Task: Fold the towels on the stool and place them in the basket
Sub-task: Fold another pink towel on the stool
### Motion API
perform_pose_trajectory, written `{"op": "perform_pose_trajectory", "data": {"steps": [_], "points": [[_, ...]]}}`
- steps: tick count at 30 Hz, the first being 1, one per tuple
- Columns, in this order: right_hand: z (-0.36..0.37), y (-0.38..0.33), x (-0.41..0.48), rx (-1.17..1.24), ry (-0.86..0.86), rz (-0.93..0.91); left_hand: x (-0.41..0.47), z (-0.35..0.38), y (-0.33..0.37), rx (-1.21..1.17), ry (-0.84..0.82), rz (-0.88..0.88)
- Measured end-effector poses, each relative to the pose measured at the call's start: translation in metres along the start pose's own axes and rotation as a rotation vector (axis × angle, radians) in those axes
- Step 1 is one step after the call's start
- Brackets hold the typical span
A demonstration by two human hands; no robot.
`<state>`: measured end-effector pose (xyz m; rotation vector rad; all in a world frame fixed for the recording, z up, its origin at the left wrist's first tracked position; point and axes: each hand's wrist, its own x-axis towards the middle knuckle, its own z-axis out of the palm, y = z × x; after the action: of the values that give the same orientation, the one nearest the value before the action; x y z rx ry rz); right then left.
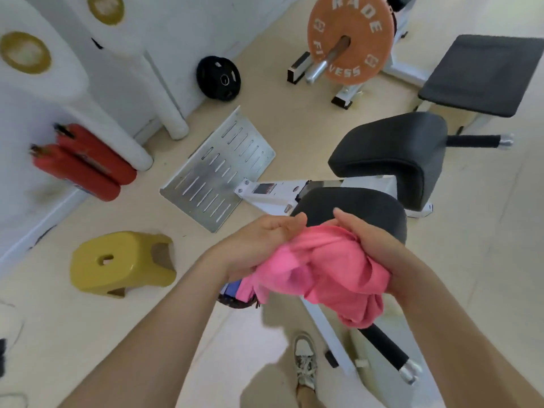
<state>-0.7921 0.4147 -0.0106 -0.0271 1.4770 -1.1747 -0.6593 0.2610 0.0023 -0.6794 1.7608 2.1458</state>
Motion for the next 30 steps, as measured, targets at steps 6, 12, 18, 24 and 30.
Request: {"op": "perform_pose_trajectory", "data": {"steps": [6, 12, 18, 24, 30], "points": [[0.112, -0.047, -0.037, -0.886, -0.482, -0.119, -0.143, -0.050, 0.008, 0.191, 0.252, 0.080], [0.284, -0.030, -0.071, -1.011, -0.396, -0.602, -0.290, -0.094, 0.010, 0.289, 0.533, 0.251], [0.409, -0.018, -0.079, -1.368, -0.089, -0.913, -0.463, -0.165, -0.024, 0.274, 0.799, 0.330], [0.490, -0.036, -0.082, -1.520, -0.030, -1.015, -0.550, -0.238, -0.087, 0.496, 1.230, 0.258], [0.521, -0.062, -0.028, -1.480, -0.177, -0.612, -0.584, -0.301, -0.122, 0.344, 1.043, -0.010]]}}
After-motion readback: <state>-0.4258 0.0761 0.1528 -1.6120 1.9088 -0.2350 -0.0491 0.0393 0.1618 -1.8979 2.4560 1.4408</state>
